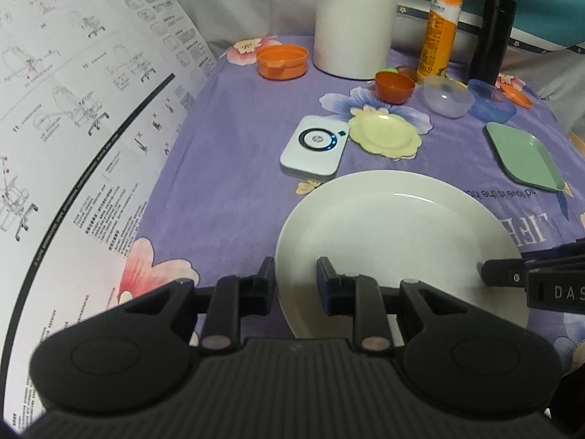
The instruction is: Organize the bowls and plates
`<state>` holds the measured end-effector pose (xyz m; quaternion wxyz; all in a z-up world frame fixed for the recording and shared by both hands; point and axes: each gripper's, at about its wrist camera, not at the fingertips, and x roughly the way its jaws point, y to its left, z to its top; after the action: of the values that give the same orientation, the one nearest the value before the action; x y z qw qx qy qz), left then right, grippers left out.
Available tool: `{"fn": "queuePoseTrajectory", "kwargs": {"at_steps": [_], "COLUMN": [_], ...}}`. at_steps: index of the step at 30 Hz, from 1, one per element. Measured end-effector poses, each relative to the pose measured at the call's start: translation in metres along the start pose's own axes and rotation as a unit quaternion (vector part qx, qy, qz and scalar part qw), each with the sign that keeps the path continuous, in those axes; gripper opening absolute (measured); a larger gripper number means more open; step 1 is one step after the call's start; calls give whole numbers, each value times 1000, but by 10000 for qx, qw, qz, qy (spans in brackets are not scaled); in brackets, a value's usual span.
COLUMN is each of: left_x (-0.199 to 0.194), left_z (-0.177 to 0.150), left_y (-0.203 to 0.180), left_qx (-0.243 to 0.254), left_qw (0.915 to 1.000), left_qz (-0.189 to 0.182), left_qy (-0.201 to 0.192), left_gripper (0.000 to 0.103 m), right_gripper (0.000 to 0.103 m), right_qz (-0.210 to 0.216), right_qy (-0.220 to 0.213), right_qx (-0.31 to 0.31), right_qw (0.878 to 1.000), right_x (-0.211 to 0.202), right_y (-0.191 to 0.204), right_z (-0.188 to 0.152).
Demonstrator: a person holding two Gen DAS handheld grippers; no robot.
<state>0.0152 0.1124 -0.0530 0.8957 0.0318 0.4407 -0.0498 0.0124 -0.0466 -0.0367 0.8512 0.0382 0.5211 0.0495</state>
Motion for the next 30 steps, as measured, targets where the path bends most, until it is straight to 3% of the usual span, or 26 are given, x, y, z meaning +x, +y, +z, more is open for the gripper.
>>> {"fn": "queuePoseTrajectory", "kwargs": {"at_steps": [12,16,17,18,19,20,22,24,30], "left_x": [34,40,40,39,38,37,32,27,11], "left_z": [3,-1,-2,-2,-2,-2,-1,0,8], "left_y": [0,-3,-4,-5,-5,-5,-4,-3,1], "left_qx": [7,51,51,63,66,59,51,17,-94], "left_qw": [9998,9995,9996,9996,9996,9997,9998,9997,9997], "left_qz": [-75,-50,-24,18,53,84,174,238,184], "left_qy": [196,299,281,282,274,239,110,-6,-152], "left_gripper": [23,25,27,40,58,68,98,103,103], "right_gripper": [25,29,37,45,68,92,103,103,103], "right_qz": [-241,-253,-238,-214,-208,-218,-237,-270,-199], "right_qy": [78,153,156,150,126,80,-65,-176,-46], "right_qx": [-153,-173,-181,-178,-170,-163,-162,-205,-28], "right_qw": [9996,9994,9994,9995,9996,9996,9996,9993,9998], "right_x": [29,34,34,34,34,31,26,20,14], "right_y": [5,4,4,4,3,3,1,1,-10], "right_z": [5,4,3,3,3,4,4,5,5]}}
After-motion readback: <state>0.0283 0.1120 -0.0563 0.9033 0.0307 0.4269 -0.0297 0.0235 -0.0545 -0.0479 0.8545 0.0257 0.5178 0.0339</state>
